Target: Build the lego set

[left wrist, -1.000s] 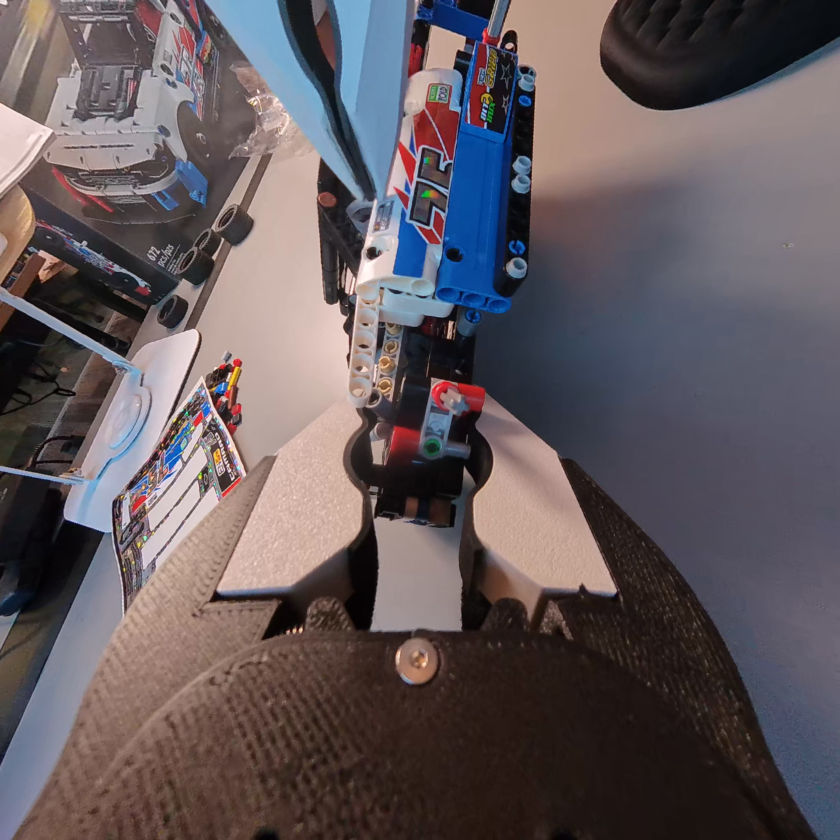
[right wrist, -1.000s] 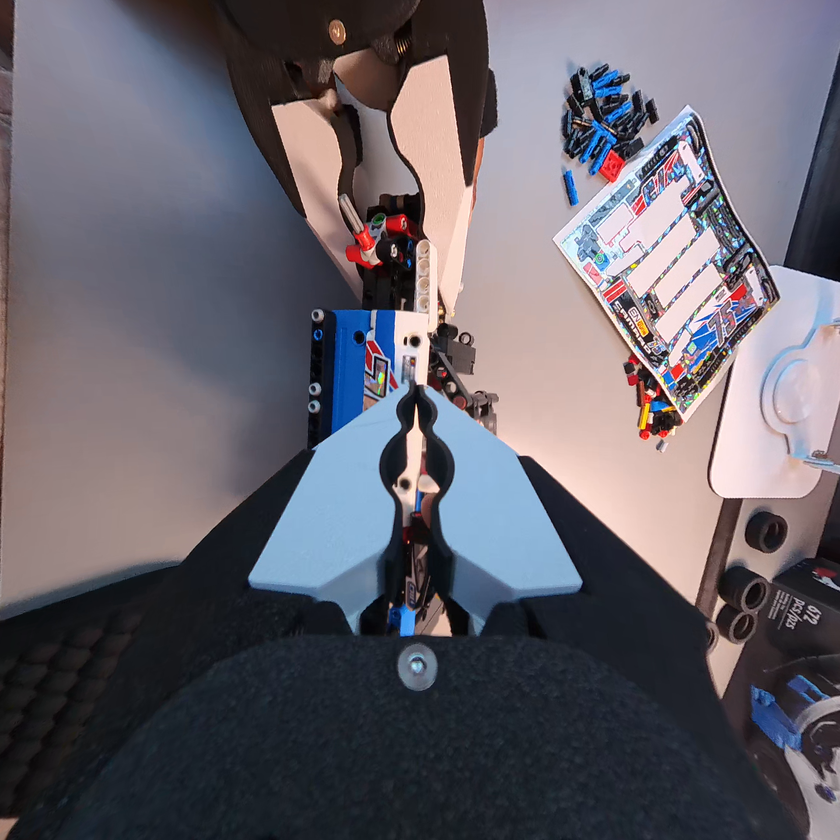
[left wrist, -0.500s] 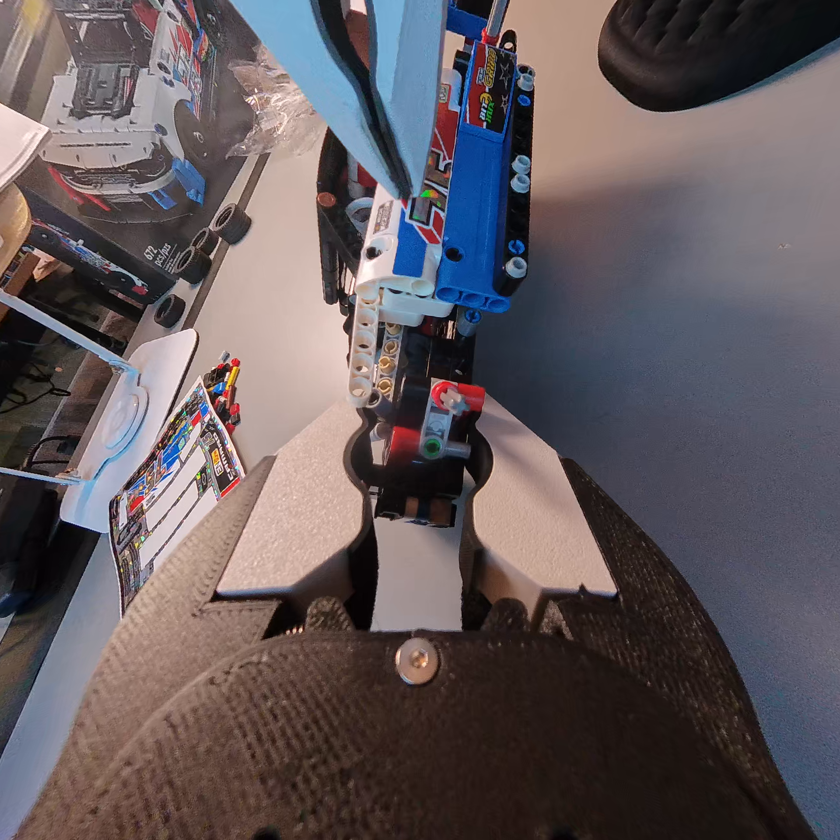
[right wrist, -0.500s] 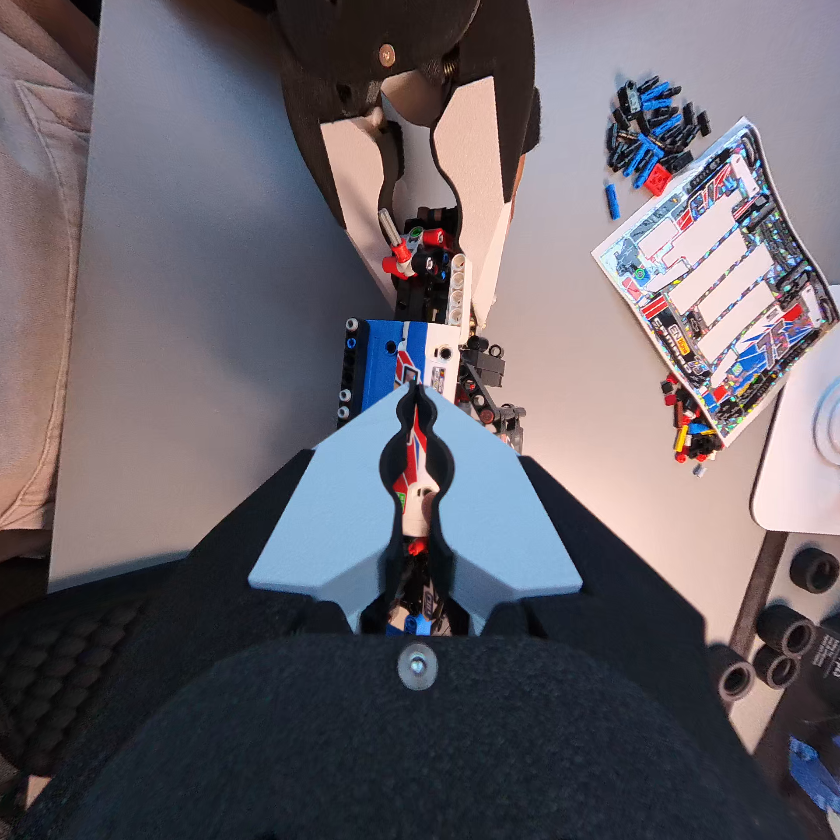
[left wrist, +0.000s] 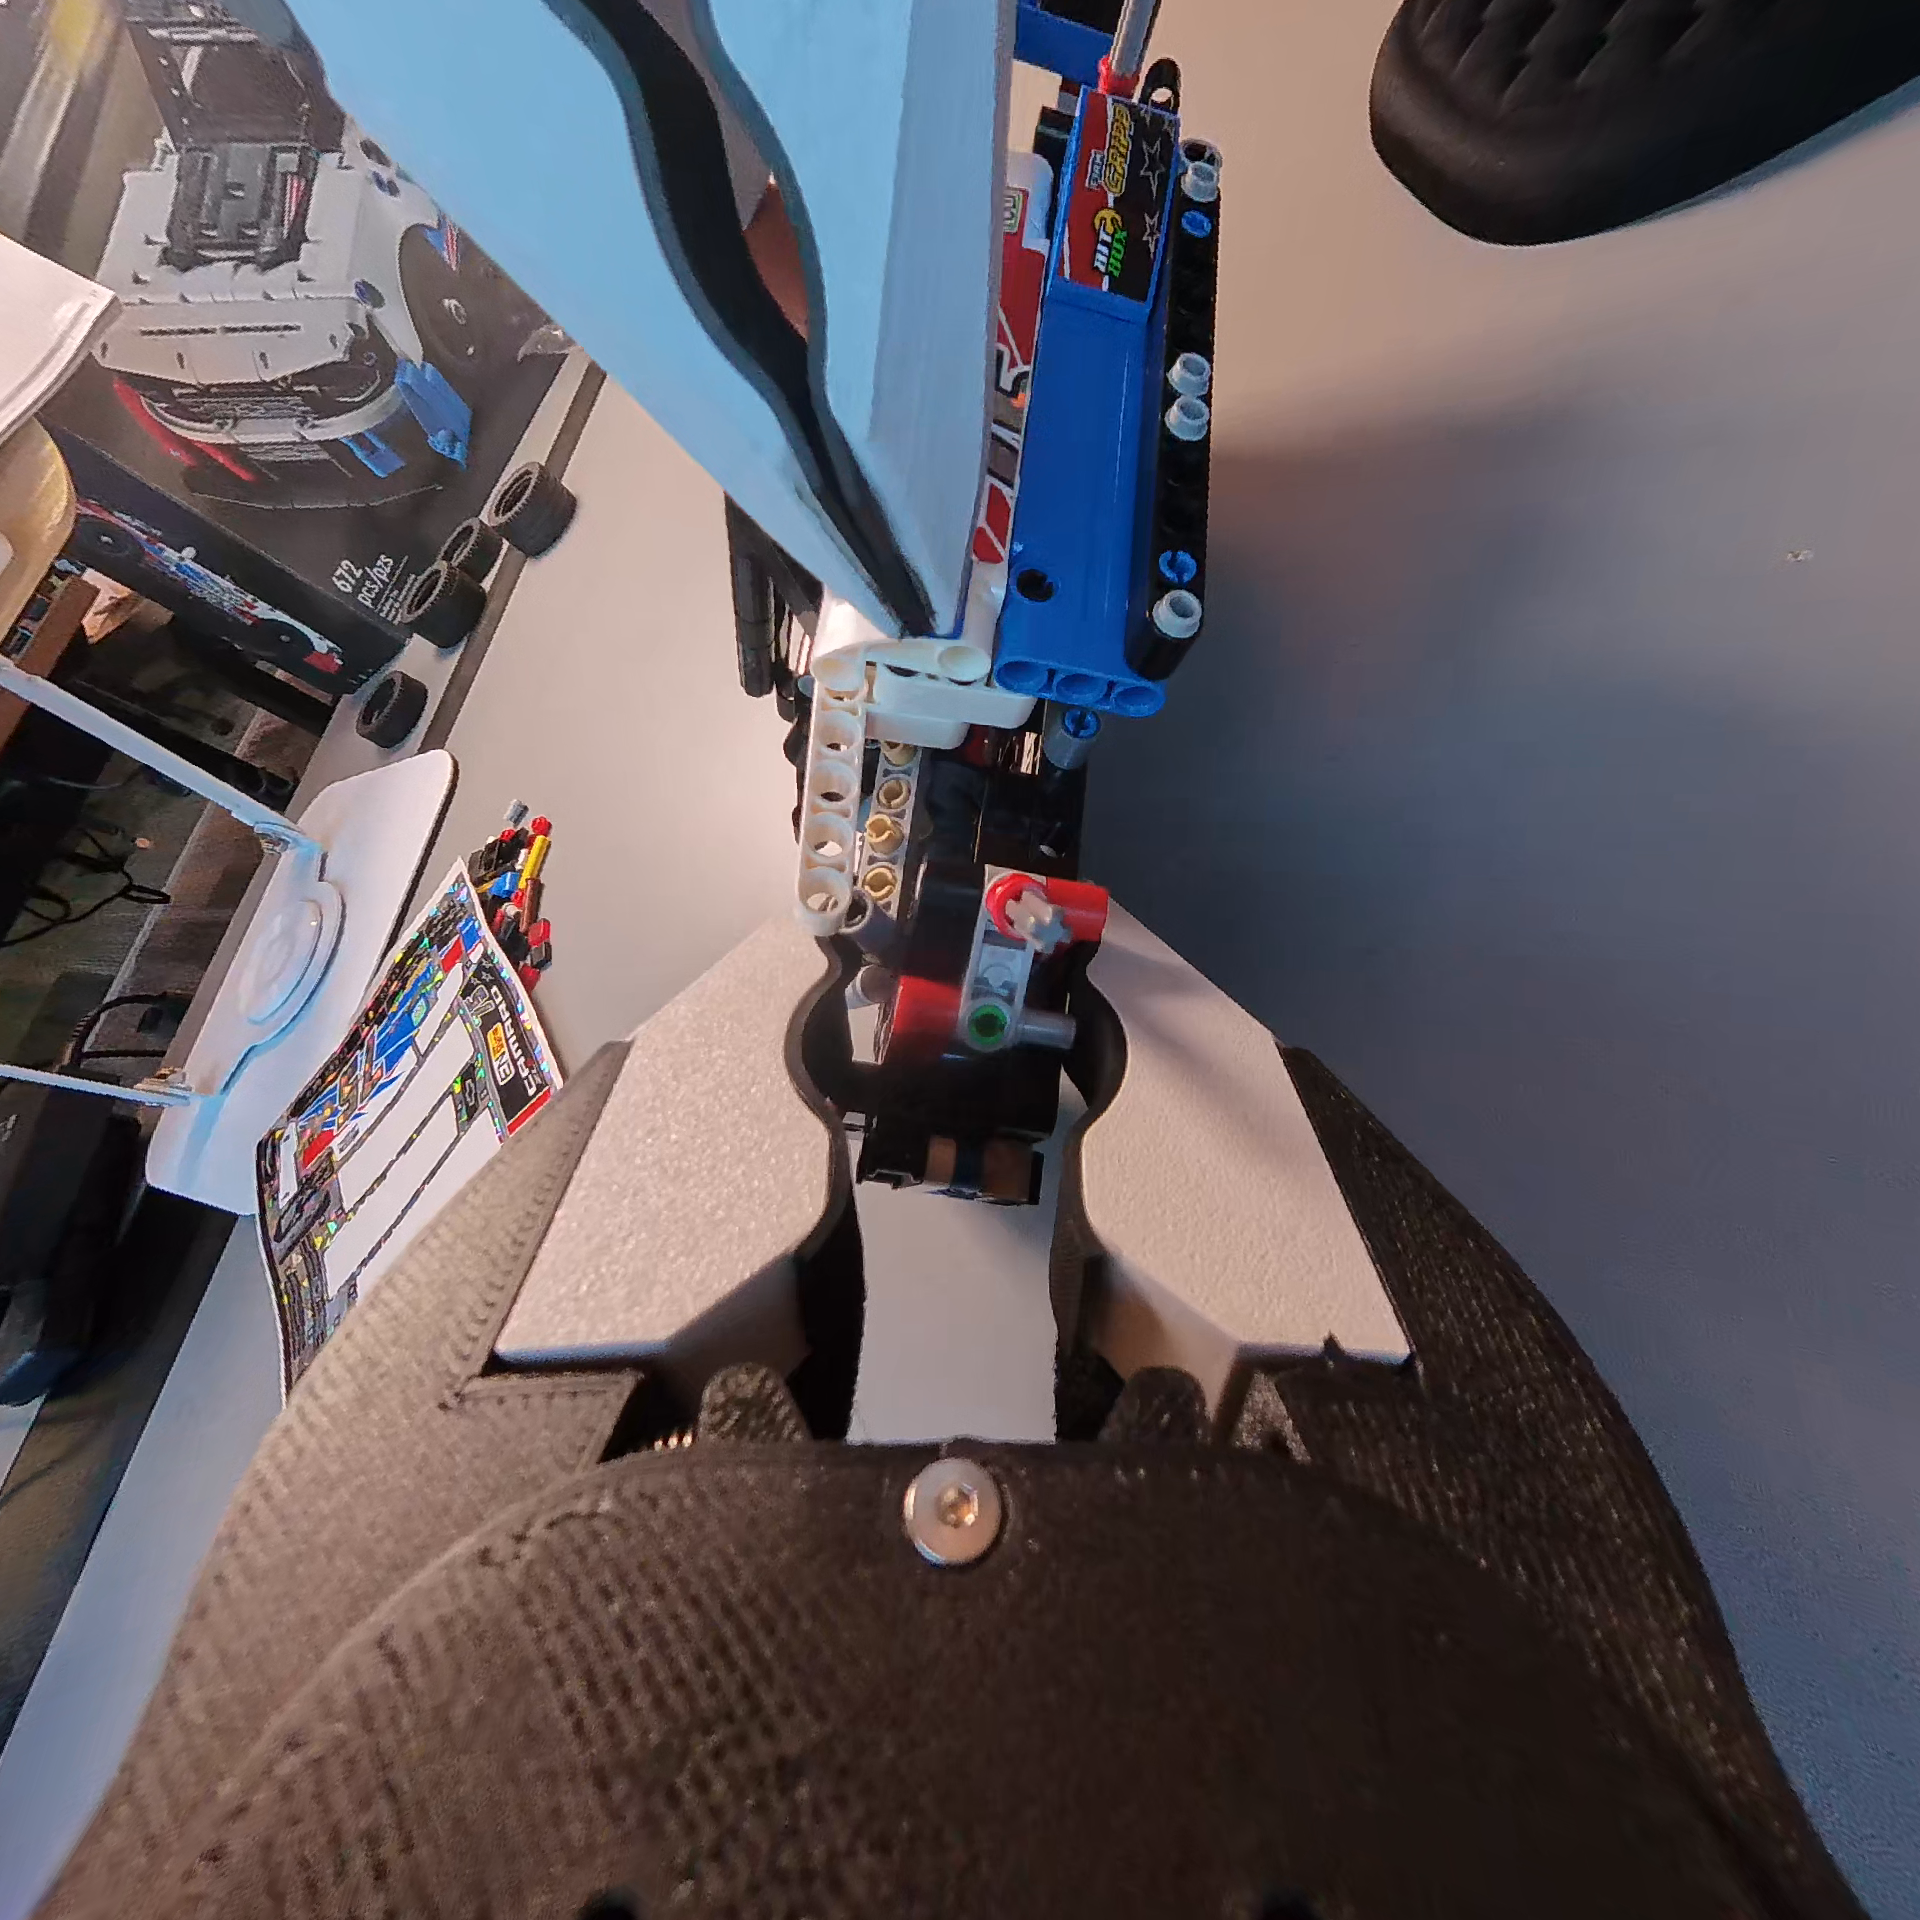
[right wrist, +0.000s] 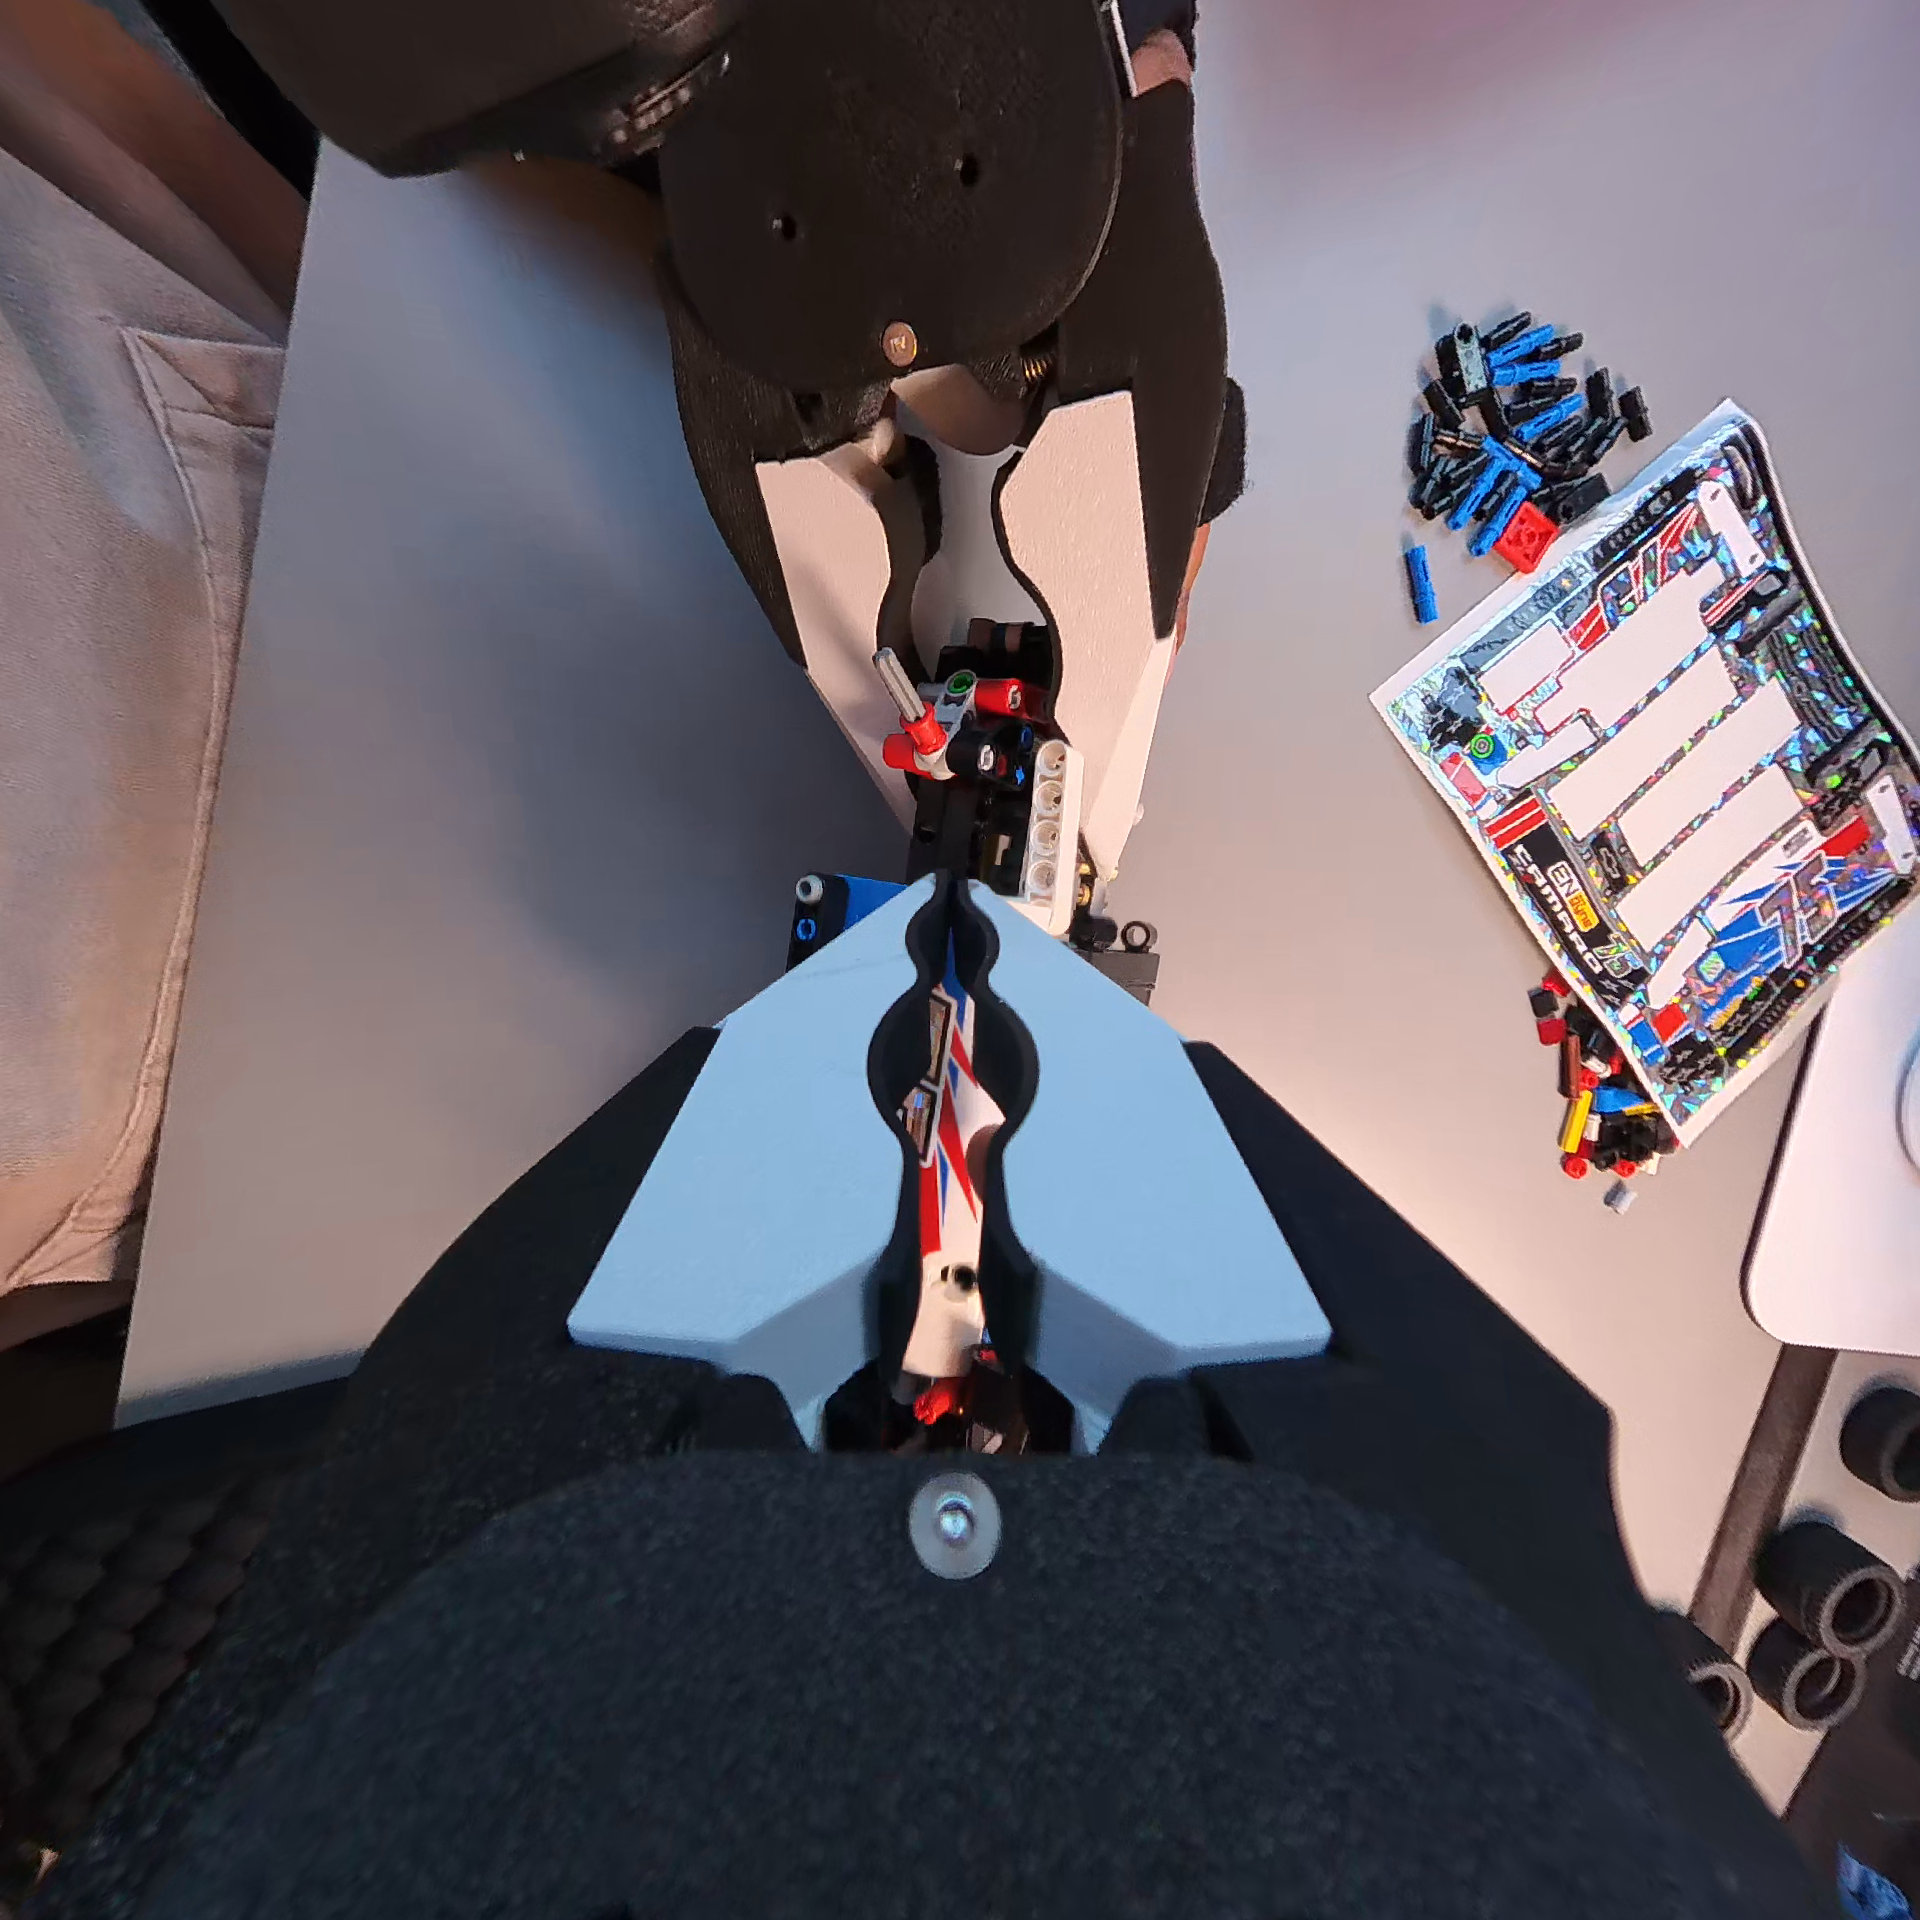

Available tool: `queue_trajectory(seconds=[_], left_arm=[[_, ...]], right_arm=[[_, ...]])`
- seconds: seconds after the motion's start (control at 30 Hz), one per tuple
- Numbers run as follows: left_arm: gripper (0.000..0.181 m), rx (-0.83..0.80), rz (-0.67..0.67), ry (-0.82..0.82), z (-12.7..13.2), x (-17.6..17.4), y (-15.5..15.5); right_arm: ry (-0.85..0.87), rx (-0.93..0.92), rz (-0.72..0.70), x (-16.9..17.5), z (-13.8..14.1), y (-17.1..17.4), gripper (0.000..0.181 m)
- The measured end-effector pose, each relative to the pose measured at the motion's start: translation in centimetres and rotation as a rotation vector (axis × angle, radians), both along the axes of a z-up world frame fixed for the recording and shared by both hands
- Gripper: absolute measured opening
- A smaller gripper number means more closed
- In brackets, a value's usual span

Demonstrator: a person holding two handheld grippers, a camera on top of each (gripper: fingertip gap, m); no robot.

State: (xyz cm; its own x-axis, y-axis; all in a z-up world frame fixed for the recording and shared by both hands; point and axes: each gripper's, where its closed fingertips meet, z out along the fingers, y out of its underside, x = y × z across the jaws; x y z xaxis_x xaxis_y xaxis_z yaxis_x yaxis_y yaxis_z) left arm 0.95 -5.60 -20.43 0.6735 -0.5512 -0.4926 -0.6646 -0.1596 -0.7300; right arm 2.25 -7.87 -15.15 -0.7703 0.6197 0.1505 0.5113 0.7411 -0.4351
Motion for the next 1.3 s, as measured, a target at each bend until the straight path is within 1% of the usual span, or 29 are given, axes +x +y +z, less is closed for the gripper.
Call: queue_trajectory(seconds=[0.1, 0.17, 0.2, 0.27, 0.3, 0.37, 0.43, 0.5, 0.57, 0.63, 0.73, 0.77, 1.0, 1.13, 1.3], left_arm=[[0.036, 0.001, 0.001, 0.0, 0.0, 0.0, 0.0], [0.035, -0.001, -0.003, -0.006, 0.1, 0.1, 0.0], [0.035, -0.001, -0.003, -0.003, 0.1, 0.1, -0.1], [0.035, -0.002, -0.003, -0.005, 0.1, 0.1, -0.1], [0.035, -0.002, -0.003, -0.006, 0.1, 0.0, -0.2], [0.035, -0.001, -0.004, -0.007, 0.1, 0.1, -0.2], [0.035, 0.001, -0.005, -0.002, 0.1, 0.1, -0.1], [0.035, 0.007, -0.007, 0.006, 0.1, 0.2, -0.1], [0.035, 0.015, -0.009, 0.021, 0.0, 0.2, -0.1], [0.035, 0.025, -0.01, 0.036, 0.1, 0.3, -0.2], [0.035, 0.038, -0.013, 0.058, 0.1, 0.4, -0.2], [0.035, 0.041, -0.014, 0.068, 0.0, 0.3, -0.2], [0.035, 0.056, -0.02, 0.1, 0.1, 0.4, -0.4], [0.035, 0.071, -0.024, 0.134, 0.1, 0.5, -0.4], [0.035, 0.095, -0.03, 0.186, 0.1, 0.6, -0.5]], right_arm=[[0.004, -0.004, -0.001, -0.2, 0.0, -0.1, 0.0], [0.037, 0.022, -0.011, -0.7, -0.1, 0.2, 0.0], [0.051, 0.006, -0.005, -0.7, 0.1, 0.0, 0.0], [0.132, -0.066, -0.008, -0.8, 1.7, -0.3, 0.0], [0.171, -0.076, -0.02, -0.7, 2.6, 0.1, 0.0], [0.189, -0.029, -0.045, 0.1, 3.2, 1.7, 0.012], [0.118, -0.024, -0.064, 1.5, 2.5, 2.8, 0.024], [0.059, -0.01, -0.089, 2.1, 1.6, 4.0, 0.044], [-0.001, -0.027, -0.102, 2.3, 0.9, 4.4, 0.062], [-0.041, -0.029, -0.109, 1.9, 0.2, 4.7, 0.072], [-0.113, -0.041, -0.115, 1.1, -0.8, 4.9, 0.077], [-0.138, -0.055, -0.112, 0.9, -1.1, 4.7, 0.081], [-0.298, -0.168, -0.119, 0.0, -2.6, 3.3, 0.089], [-0.379, -0.178, -0.104, -0.2, -3.4, 2.6, 0.095], [-0.482, -0.158, -0.099, -0.2, -4.5, 2.5, 0.108]])
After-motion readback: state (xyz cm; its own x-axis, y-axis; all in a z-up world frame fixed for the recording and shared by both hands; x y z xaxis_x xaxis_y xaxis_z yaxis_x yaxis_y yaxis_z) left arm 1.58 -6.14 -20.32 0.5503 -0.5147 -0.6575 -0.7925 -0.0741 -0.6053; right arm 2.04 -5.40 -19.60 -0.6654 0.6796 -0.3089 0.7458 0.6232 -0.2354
